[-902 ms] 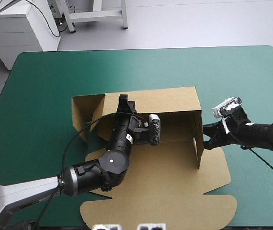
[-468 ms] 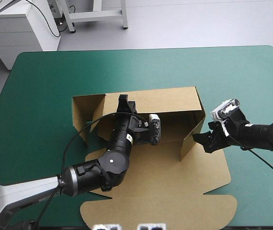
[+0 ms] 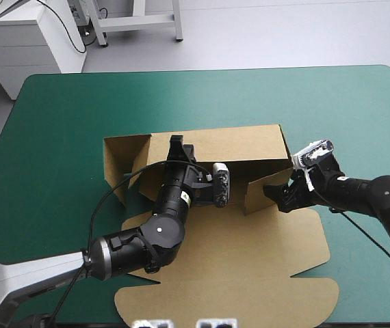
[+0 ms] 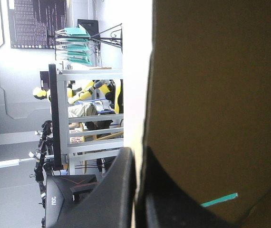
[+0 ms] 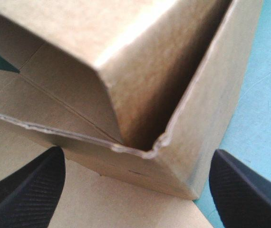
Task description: Fold the box
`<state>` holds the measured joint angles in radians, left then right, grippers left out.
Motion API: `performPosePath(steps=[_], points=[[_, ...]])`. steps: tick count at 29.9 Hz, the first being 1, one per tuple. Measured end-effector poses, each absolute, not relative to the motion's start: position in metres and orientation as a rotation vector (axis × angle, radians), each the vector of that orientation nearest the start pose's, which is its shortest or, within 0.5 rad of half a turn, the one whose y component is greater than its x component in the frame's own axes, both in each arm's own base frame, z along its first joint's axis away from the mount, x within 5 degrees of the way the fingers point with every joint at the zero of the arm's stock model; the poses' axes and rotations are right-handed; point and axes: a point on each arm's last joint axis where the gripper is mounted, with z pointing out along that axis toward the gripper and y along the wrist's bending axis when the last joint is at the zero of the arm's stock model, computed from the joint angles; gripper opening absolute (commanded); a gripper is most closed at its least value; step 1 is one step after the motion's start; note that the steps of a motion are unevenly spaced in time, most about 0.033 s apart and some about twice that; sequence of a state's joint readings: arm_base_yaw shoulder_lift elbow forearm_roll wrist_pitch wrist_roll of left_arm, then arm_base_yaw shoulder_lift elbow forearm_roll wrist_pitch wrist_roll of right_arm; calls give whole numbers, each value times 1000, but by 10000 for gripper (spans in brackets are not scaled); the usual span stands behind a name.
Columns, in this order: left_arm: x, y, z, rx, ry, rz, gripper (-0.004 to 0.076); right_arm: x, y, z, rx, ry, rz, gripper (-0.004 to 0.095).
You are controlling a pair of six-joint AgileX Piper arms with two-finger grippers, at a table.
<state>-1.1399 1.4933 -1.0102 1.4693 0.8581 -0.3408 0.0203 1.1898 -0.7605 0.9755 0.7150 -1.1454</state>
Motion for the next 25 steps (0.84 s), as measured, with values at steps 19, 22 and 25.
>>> performPosePath(steps=[19,22,25], points=[[191,-253,301,1504,1308,819,-8,217,90,271,-404,1962,210,579],[190,-255,301,1513,1299,801,-8,219,88,272,-359,1955,186,458],[190,-256,301,1517,1295,794,-8,219,88,272,-343,1957,182,194]])
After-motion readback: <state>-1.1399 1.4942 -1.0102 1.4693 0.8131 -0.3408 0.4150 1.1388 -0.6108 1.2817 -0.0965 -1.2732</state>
